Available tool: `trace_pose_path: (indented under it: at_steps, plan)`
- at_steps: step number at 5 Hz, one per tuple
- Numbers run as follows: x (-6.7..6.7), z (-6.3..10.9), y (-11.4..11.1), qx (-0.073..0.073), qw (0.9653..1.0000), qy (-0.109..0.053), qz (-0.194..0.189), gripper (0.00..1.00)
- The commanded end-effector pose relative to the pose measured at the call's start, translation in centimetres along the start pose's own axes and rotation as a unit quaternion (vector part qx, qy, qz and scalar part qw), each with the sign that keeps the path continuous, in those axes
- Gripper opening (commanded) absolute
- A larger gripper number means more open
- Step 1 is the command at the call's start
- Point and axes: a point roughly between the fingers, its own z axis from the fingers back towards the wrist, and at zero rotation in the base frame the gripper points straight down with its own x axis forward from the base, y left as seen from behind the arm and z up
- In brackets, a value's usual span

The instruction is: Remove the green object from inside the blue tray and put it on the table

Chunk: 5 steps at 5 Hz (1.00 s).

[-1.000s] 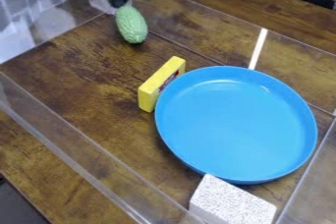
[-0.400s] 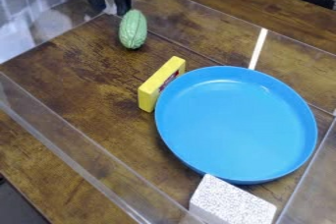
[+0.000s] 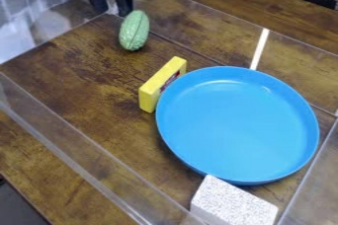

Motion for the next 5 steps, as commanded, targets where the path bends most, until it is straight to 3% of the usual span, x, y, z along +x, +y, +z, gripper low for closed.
trace_pose_path:
  at_steps: [1,3,4,5]
  plan:
    - [1.7,6.9,-1.8,0.034,0.9962,-0.08,-0.006,1.0]
    - [3.1,5.9,-4.3,0.035,0.9952,-0.088,0.025,1.0]
    - [3.4,4.9,-4.7,0.038,0.9937,-0.092,0.052,1.0]
    - [3.2,3.9,-4.0,0.035,0.9944,-0.089,0.044,1.0]
